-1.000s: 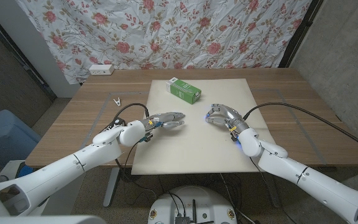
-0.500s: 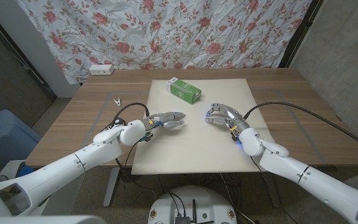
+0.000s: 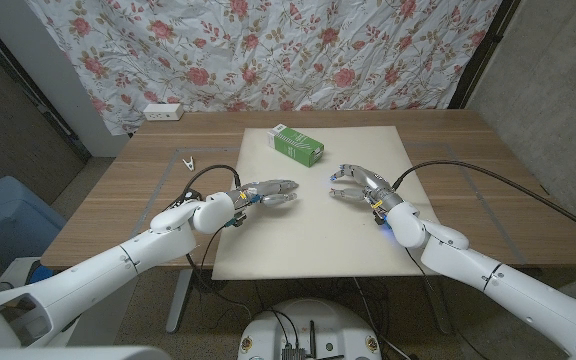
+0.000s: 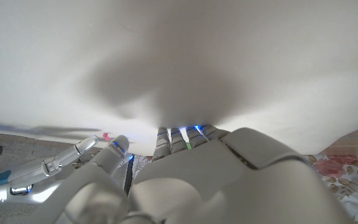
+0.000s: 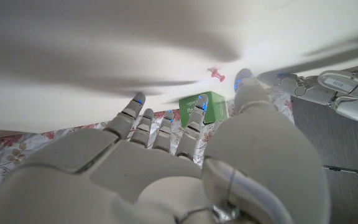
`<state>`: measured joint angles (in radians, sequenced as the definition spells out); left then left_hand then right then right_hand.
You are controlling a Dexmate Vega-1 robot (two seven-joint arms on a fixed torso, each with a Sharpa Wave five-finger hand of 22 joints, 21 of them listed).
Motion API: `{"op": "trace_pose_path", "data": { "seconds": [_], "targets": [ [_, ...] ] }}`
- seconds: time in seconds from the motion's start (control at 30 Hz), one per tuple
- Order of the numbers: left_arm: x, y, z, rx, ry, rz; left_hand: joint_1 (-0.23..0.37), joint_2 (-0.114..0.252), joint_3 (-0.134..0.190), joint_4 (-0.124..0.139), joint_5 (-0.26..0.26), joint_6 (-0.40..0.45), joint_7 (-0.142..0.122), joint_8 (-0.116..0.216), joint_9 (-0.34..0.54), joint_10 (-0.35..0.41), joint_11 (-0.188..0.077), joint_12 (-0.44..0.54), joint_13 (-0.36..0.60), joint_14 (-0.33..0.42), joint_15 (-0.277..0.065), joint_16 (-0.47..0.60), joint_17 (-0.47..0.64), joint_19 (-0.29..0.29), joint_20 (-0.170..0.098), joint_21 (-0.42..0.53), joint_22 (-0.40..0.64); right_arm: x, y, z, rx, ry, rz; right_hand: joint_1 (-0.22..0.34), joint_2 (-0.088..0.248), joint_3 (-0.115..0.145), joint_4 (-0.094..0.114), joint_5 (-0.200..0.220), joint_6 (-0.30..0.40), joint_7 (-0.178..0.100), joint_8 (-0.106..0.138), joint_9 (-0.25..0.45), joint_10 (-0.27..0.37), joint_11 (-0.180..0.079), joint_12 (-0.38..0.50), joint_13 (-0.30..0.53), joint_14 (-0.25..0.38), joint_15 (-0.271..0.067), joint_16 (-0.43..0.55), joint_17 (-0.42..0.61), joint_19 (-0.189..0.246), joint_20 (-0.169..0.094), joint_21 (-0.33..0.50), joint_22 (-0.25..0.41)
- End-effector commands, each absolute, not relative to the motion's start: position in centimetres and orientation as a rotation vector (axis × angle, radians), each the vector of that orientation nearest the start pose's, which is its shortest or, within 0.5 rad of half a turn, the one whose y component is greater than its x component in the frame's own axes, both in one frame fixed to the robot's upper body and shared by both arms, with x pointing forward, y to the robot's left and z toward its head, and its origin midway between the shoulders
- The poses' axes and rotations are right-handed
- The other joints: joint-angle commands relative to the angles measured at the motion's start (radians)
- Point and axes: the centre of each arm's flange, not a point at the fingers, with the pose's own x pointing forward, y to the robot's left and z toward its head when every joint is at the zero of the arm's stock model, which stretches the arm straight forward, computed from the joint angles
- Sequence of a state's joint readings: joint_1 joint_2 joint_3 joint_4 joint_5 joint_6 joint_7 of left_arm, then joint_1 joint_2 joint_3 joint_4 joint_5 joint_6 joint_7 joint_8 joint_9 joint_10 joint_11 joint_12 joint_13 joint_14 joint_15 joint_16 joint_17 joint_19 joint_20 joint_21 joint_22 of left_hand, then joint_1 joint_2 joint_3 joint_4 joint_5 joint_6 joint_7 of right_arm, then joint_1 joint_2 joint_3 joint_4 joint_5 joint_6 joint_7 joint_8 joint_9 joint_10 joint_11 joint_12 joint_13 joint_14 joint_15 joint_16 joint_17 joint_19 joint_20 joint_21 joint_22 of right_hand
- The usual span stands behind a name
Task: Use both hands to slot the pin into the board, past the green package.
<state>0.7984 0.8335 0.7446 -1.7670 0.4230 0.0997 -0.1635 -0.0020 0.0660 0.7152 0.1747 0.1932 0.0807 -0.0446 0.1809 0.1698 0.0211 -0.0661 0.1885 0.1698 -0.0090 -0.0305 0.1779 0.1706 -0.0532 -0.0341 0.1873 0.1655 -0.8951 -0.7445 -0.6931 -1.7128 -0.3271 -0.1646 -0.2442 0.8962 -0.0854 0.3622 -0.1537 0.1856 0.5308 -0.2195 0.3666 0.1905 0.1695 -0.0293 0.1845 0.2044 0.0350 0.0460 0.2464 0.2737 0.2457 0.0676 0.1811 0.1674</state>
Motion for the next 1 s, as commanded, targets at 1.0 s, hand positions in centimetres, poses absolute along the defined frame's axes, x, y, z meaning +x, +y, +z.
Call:
{"op": "trace_pose_path", "data": {
  "seconds": [1.0],
  "targets": [
    [58.8,18.0,-5.8,1.351,-0.565,-0.33,0.013,0.117,0.019,-0.003,0.001,0.028,-0.001,0.008,0.006,0.026,-0.007,0.006,0.004,0.022,-0.021,0.005,0.002,0.024,-0.076,0.011,0.005,60.0,-21.1,-6.6,-1.116,-0.614,0.166,-0.184,-0.003,-0.047,0.056,0.006,-0.293,0.049,-0.175,-0.005,-0.124,0.051,0.01,-0.002,-0.093,0.041,-0.029,0.003,-0.075,0.017,0.007,0.003]
  ]
}}
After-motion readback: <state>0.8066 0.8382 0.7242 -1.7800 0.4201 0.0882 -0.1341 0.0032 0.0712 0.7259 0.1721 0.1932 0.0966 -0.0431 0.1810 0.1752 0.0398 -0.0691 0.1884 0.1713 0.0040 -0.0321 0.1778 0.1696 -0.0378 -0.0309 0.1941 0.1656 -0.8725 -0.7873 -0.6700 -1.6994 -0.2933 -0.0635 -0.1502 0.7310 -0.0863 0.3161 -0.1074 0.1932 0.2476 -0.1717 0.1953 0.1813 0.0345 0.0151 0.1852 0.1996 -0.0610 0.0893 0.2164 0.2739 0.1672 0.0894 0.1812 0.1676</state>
